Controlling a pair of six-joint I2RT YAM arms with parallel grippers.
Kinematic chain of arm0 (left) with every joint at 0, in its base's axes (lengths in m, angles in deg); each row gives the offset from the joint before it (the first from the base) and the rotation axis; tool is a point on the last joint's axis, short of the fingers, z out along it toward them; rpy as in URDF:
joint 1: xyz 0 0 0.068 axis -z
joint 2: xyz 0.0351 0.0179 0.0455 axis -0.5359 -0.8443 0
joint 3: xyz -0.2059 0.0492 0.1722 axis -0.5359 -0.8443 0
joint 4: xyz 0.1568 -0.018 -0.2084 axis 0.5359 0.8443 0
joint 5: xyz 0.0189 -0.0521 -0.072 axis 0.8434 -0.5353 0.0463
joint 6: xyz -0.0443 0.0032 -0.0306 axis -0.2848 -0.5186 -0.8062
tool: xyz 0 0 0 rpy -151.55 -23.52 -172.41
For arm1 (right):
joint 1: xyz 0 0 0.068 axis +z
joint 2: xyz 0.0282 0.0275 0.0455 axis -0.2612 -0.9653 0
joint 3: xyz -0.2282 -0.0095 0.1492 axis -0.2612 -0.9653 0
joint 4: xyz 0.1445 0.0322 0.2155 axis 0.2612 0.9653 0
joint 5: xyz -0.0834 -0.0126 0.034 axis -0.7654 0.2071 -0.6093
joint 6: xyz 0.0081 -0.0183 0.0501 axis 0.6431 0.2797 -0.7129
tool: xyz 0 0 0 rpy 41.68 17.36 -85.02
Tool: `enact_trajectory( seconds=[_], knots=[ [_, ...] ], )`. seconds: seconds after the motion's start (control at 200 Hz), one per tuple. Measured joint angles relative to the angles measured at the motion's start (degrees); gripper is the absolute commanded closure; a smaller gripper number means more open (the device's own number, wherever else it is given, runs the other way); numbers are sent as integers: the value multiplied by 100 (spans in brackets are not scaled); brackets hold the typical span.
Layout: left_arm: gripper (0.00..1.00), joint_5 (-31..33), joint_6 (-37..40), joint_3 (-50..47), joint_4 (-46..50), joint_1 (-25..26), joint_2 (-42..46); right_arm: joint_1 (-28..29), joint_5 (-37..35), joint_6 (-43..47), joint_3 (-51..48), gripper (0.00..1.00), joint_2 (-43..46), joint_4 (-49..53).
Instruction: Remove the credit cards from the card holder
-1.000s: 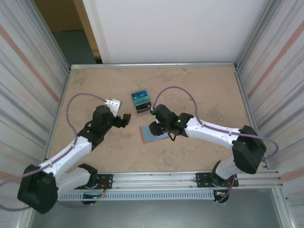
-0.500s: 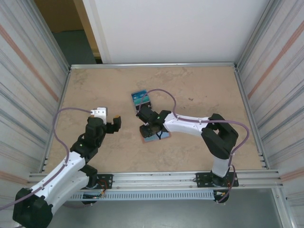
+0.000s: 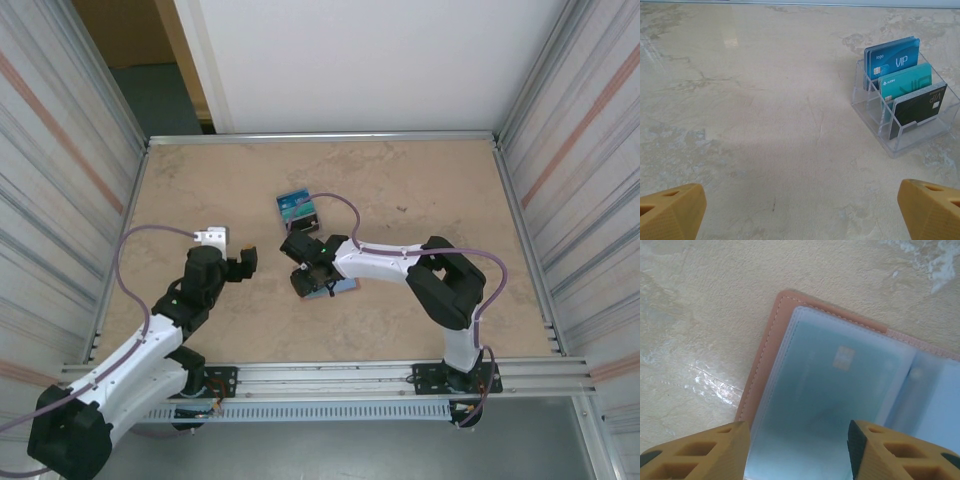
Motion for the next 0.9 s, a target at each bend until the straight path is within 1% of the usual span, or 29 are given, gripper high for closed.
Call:
enact_trajectory(
  seconds=[0.466,0.717,0.777,0.897],
  knots=[
    [1,-70,-22,2,0,0,-68,0,7,-17,-68,46,-94,-79],
    [1,-125,-24,2,2,-2,-96,-20,35,-26,-96,53,-96,-173],
    [1,-138,-24,4,2,-2,-96,-50,105,-37,-138,56,-87,-245],
    [1,-177,-22,48,46,0,-96,-197,378,-70,-310,58,20,-474]
  ],
)
